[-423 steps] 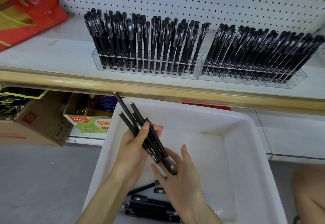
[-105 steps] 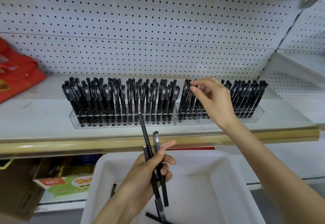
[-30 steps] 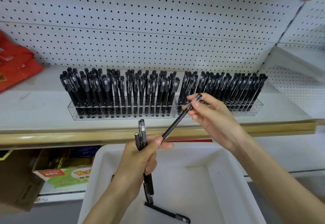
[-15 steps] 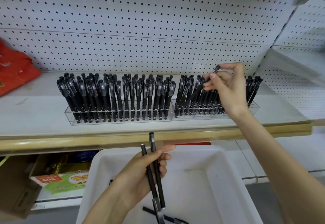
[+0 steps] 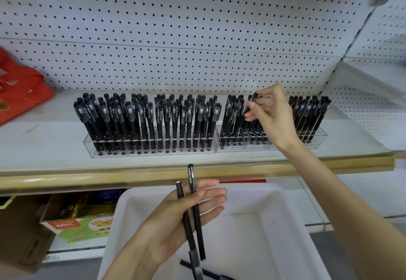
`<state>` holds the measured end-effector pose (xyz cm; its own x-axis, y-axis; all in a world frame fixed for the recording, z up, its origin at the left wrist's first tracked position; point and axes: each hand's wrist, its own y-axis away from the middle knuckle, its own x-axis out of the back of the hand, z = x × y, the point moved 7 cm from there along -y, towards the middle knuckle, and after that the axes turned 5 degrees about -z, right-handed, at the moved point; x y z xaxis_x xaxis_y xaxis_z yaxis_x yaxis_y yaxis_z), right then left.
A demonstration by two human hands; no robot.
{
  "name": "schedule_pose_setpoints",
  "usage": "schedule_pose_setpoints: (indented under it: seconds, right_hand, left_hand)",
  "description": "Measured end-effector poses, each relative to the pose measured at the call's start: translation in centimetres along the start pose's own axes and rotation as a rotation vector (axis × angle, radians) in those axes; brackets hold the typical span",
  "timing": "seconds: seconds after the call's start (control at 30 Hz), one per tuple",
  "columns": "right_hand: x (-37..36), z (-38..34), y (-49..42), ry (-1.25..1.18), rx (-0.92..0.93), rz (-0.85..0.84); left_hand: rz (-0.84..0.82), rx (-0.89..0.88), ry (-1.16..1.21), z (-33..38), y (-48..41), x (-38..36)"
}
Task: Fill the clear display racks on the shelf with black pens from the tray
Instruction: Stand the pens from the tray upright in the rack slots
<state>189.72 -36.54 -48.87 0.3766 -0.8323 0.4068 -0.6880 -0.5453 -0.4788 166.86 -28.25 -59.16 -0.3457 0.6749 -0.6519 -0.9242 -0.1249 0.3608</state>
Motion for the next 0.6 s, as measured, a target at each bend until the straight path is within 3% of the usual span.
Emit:
schedule_pose_setpoints:
  seconds: [0.17, 0.37, 0.6]
  right_hand:
    - [-0.6, 0.2, 0.2, 0.181, 0.017, -0.05]
    - [-1.0, -0.8, -0.3, 0.517, 0.193, -0.13]
    - [-0.9, -0.3, -0.3, 0.515, 0.172, -0.164]
  left_hand:
    - [0.018, -0.002, 0.007, 0.1, 0.2, 0.1]
    - [0.023, -0.008, 0.028, 0.2, 0.1, 0.3]
    - [0.007, 0.002, 0.042, 0.1, 0.0, 0.3]
